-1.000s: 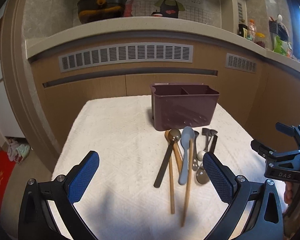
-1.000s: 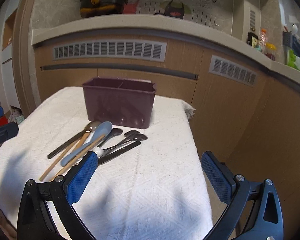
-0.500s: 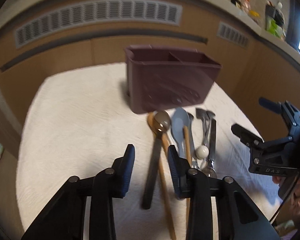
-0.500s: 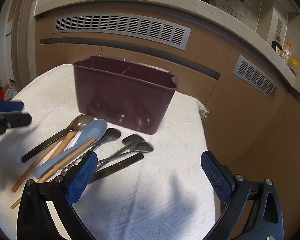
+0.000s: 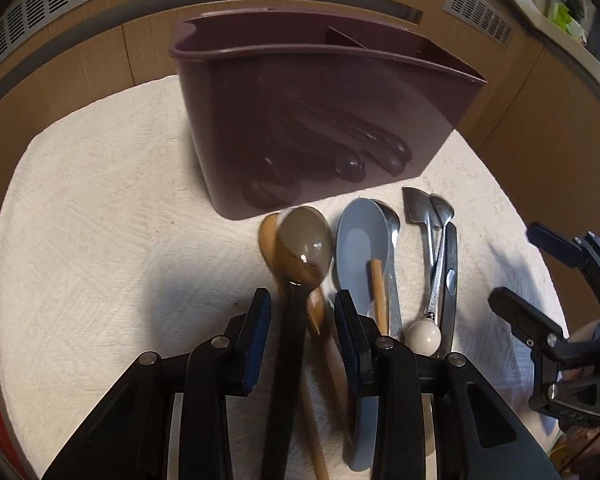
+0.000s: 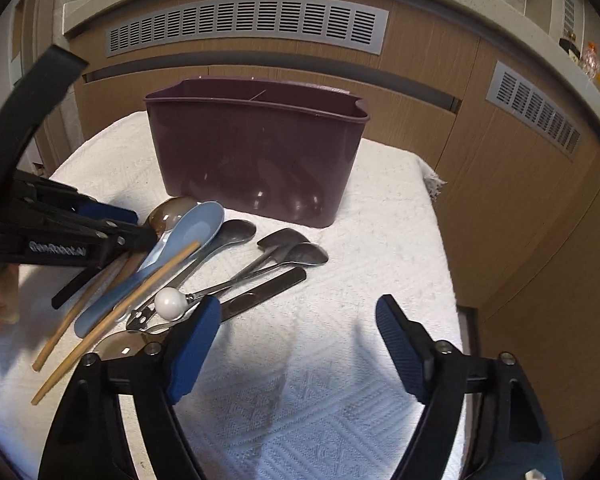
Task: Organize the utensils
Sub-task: 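Grasp the translucent spoon with the left tool while the right tool grasps the blue spatula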
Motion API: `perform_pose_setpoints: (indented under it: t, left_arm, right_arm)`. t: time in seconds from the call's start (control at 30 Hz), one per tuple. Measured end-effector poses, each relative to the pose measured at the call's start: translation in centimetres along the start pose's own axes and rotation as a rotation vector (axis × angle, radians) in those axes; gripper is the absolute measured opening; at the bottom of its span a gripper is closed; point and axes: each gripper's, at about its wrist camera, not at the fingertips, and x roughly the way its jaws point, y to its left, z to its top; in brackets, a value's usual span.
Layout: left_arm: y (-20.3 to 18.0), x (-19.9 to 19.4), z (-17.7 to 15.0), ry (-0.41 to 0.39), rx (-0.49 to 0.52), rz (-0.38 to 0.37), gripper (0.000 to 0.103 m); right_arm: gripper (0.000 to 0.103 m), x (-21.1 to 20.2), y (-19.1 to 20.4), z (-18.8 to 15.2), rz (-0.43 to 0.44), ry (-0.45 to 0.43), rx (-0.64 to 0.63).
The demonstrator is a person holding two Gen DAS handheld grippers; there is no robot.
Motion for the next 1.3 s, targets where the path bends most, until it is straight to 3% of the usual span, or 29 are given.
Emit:
perform_pose_setpoints:
  t: [0.07,0.1,0.2,0.33,0.5,0.7,0.87,1.0,1.07,1.3]
  left_arm:
    - [-0.1,-0.3,-0.3,-0.018,0.006,0.013,0.032]
    - [-0.1,-0.4,-0.6,-0.023,0.004,0.011,0.025]
    - [0.6,-1.3,-1.6,-0.033,-0.014,0.007,0.018]
    - [2.3,-2.5,-3.2,-0.046,-0.091,0.003,0.018]
    - [3.3,-3.5,-5.4,-0.034,-0.173,-0.064,0.018]
    - [4.3,-4.9,-6.5,-0.068,-0.193,-0.065,0.020]
    - [4.5,-4.8,-6.1,-0.058,-0.183,-0.074,0.030]
    - [4.1,-4.3,-5.0,-0.042,-0.143,-0.077,0.034]
    - [3.6,-3.8,-3.8,-0.039,-0.120,-0.063,0.034]
    - [1.9,-0.9,-0.2,0.012,-0.067,0.022,0.035]
  right_arm:
    - [0.064,0.3,0.0,0.4,0.036,0.017,0.025]
    - [0.064,0.4,0.0,0.7,0.061,0.021,0.037]
    - [0.065,0.9,0.6,1.9,0.098,0.022,0.052]
    - [0.065,2.4,2.0,3.6,0.143,0.056,0.073]
    - [0.065,5.6,3.5,5.2,0.181,0.144,0.174]
    - [0.063,8.1,6.1,6.1,0.123,0.192,0.164]
    - [0.030,8.2,7.7,6.0,0.114,0.167,0.054]
    - [0.012,6.7,6.8,5.6,0.177,0.149,0.005]
    - [0.008,6.0,6.0,5.5,0.187,0.142,-0.012]
    - [0.009,5.1,2.6,4.8,0.213,0.124,0.034]
